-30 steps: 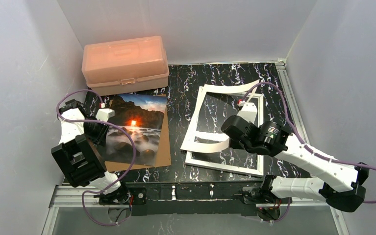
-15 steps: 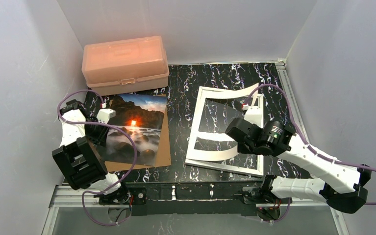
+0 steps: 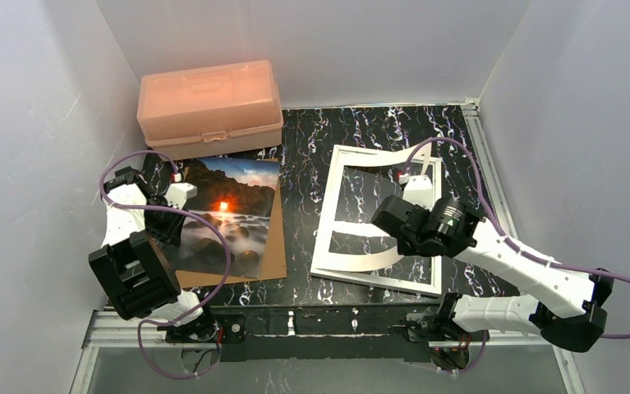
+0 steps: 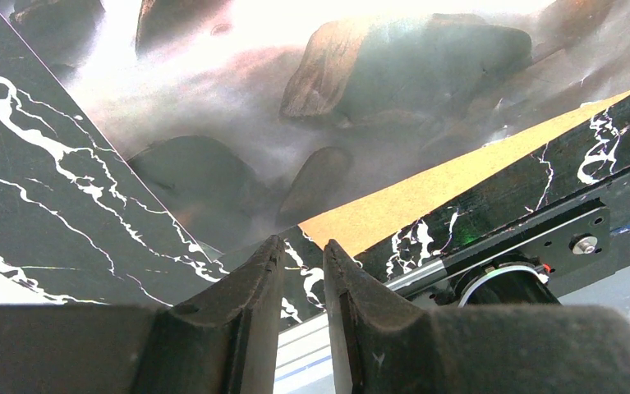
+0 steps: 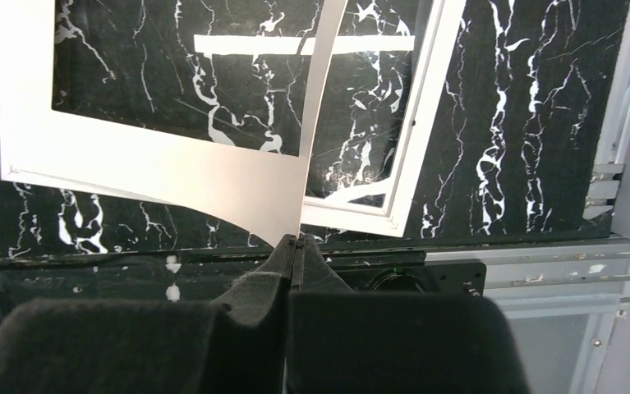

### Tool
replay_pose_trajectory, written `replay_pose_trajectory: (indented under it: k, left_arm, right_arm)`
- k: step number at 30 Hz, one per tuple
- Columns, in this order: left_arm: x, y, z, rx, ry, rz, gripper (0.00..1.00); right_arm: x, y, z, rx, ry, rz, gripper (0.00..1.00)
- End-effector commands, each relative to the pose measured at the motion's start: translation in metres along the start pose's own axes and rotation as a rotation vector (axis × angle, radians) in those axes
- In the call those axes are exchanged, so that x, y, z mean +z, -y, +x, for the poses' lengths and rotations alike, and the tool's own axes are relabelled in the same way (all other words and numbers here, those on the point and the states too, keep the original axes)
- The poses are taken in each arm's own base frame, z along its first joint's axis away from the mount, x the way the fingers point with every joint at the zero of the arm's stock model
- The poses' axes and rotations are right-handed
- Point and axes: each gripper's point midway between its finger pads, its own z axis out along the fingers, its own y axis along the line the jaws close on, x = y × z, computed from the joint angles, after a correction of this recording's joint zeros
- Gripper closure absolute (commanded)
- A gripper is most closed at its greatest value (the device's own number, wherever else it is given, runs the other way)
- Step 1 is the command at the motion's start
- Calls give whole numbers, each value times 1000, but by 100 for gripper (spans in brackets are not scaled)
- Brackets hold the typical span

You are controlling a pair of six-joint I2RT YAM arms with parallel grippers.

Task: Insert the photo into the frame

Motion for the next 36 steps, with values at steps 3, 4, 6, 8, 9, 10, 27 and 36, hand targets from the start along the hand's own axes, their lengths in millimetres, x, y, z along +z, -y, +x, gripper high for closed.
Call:
replay_pose_trajectory:
  k: [3,4,6,8,9,10,27,36]
  left_arm:
    - [-3,10,2,10,8,6,77]
    - [-3,11,2,8,7,9,77]
    - [-2,11,2,7,7,11,77]
    - [-3,11,1,10,7,10,77]
    - [-3,11,0,12,6,8,77]
    - [-3,11,0,16,6,6,77]
    - [-5,13,0,34,-3,-10,77]
    - [-4,13,0,34,-1,-6,77]
  right_arm:
    - [-2,17,-15,-14,58,62,99]
    - [-2,19,-16,-17,58,65,99]
    - [-2,23,-16,-15,59,70,99]
    - [-2,26,-17,-14,62,71,99]
    - [-3,28,-18,-8,64,71,99]
    - [-3,28,-18,-2,66,70,99]
    - [26,1,2,56,26,-10,99]
    - [32,3,19,115,1,-29,99]
